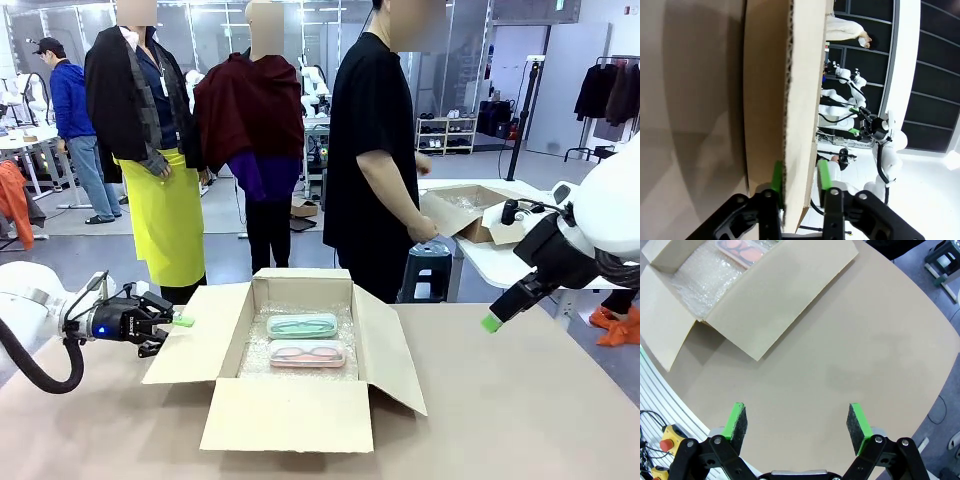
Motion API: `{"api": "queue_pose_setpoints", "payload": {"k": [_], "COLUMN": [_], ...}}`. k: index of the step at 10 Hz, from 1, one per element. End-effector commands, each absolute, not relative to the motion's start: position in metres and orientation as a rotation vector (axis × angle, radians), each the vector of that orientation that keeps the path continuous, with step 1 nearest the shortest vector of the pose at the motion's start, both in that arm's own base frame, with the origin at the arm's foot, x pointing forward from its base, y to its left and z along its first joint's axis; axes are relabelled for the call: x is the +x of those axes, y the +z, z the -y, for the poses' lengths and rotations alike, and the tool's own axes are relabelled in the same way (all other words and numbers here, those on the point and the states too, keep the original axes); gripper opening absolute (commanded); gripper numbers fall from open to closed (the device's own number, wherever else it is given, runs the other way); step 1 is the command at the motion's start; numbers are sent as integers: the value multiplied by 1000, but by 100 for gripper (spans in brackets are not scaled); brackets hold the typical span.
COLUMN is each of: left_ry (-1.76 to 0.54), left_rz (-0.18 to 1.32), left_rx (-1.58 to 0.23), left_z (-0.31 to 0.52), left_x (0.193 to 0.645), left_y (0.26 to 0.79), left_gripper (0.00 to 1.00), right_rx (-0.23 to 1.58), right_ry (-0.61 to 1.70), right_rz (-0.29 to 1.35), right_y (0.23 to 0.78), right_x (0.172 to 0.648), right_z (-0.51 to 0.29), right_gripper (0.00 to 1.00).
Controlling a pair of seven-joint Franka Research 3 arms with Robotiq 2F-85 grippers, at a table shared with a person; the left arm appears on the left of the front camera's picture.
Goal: Pack the glasses set securely to prepare it for shipping.
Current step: Position the Package Box on the left side of the table.
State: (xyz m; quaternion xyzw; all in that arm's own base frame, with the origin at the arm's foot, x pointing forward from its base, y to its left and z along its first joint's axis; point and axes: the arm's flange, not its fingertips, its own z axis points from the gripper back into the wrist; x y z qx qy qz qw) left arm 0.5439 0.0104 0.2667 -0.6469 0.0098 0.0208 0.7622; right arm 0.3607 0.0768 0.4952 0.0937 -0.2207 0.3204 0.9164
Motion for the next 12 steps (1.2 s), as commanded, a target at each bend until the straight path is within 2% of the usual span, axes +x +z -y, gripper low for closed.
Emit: {"api": "queue_pose_setpoints", "payload": {"k": [1,8,12], "left_ry": [22,-64,-53], "left_rz": [0,-37,38], "left_rx": [-1457,-1482,-1408], "left_z": [-18,-35,-122], "left_x": [542,548,530], "left_y": [275,280,283], "left_gripper": [0,0,0], "right_rx": [187,187,187], "right_ry": [658,658,658], "right_rz": [459,459,459], "right_y": [496,496,496], "right_x": [360,360,360], "right_z": [-77,-77,-77], "right_gripper": [100,100,100]}}
